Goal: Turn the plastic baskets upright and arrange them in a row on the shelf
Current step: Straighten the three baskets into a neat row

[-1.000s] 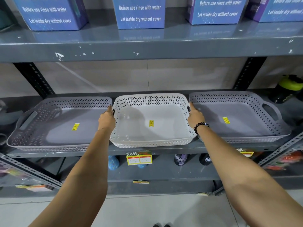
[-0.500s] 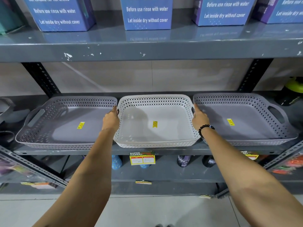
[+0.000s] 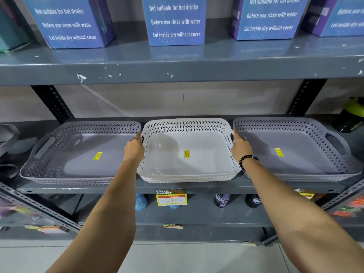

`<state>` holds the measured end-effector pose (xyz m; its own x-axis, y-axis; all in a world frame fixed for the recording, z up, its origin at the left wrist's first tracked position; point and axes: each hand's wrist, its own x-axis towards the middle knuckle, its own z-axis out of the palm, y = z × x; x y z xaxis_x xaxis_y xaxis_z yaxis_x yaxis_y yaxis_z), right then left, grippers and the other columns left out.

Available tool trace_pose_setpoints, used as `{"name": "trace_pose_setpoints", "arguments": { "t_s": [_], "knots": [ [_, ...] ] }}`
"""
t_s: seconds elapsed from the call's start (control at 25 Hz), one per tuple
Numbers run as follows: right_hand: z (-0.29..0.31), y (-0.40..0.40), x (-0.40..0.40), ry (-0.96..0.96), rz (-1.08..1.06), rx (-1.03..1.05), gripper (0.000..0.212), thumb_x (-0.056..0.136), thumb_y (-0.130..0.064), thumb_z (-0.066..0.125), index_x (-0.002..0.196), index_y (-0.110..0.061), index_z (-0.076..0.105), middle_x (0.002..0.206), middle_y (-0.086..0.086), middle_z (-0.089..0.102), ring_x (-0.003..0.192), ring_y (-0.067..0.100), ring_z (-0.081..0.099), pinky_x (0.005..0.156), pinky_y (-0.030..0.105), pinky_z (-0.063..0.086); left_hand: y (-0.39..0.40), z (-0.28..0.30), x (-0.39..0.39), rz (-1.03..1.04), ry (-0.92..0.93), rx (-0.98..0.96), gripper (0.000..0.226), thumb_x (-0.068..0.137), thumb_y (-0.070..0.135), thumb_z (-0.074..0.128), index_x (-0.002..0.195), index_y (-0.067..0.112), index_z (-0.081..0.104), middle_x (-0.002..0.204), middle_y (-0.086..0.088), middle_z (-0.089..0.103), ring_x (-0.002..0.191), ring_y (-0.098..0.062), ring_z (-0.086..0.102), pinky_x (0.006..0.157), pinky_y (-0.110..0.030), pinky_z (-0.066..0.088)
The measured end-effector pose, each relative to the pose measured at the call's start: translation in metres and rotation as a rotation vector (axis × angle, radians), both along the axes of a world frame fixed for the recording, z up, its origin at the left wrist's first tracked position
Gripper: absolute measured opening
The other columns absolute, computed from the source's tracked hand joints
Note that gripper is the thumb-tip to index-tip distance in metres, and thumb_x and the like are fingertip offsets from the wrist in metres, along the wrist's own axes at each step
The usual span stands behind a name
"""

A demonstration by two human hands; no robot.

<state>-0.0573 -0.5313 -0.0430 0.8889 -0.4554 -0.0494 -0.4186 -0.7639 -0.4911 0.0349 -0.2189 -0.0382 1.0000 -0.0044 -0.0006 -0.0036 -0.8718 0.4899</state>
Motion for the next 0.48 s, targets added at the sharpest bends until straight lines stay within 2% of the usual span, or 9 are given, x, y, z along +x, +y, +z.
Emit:
{"name": "trace_pose_setpoints", "arguments": {
  "t_s": [0.16,0.28,0.4,0.48],
  "knots": [
    [0.0005,-0.0011,0.0024,-0.015,0.003,0.012,0.065,0.092,0.007,0.036,0.151,-0.015,0.016,0.122,0.029,0.055,0.101,0.039,0.06,0.081,0.04,0.05,-0.0023,0.0003,0.0017,0.021,0.011,-0.011,0.05,0.099,0.0,0.026,0.147,0.013,0.031,0.118,-0.03,0.06,0.104,-0.044,0.058,0.088,-0.049,0.051],
    [0.0015,-0.0004,0.0023,-0.008,-0.004,0.022,0.065,0.094,0.003,0.036,0.152,-0.012,0.008,0.119,0.029,0.055,0.094,0.037,0.06,0.077,0.038,0.048,-0.0026,-0.0005,0.002,0.034,0.017,-0.014,0.051,0.099,0.001,0.026,0.147,0.015,0.03,0.119,-0.03,0.06,0.105,-0.044,0.058,0.089,-0.048,0.05],
    [0.0007,-0.0013,0.0013,-0.008,-0.009,0.013,0.06,0.096,0.0,0.035,0.151,-0.009,0.01,0.116,0.031,0.057,0.102,0.04,0.06,0.083,0.042,0.048,-0.002,-0.0011,0.0007,0.05,0.02,-0.024,0.05,0.099,0.002,0.026,0.147,0.016,0.031,0.119,-0.03,0.059,0.106,-0.044,0.057,0.089,-0.048,0.049],
    [-0.0009,-0.002,0.0011,-0.01,-0.013,0.012,0.059,0.096,0.0,0.034,0.15,-0.008,0.013,0.112,0.031,0.059,0.101,0.04,0.06,0.081,0.041,0.048,-0.0025,-0.0011,0.0003,0.051,0.021,-0.029,0.051,0.099,0.002,0.026,0.147,0.017,0.031,0.121,-0.029,0.059,0.106,-0.044,0.057,0.089,-0.047,0.05]
  ]
}}
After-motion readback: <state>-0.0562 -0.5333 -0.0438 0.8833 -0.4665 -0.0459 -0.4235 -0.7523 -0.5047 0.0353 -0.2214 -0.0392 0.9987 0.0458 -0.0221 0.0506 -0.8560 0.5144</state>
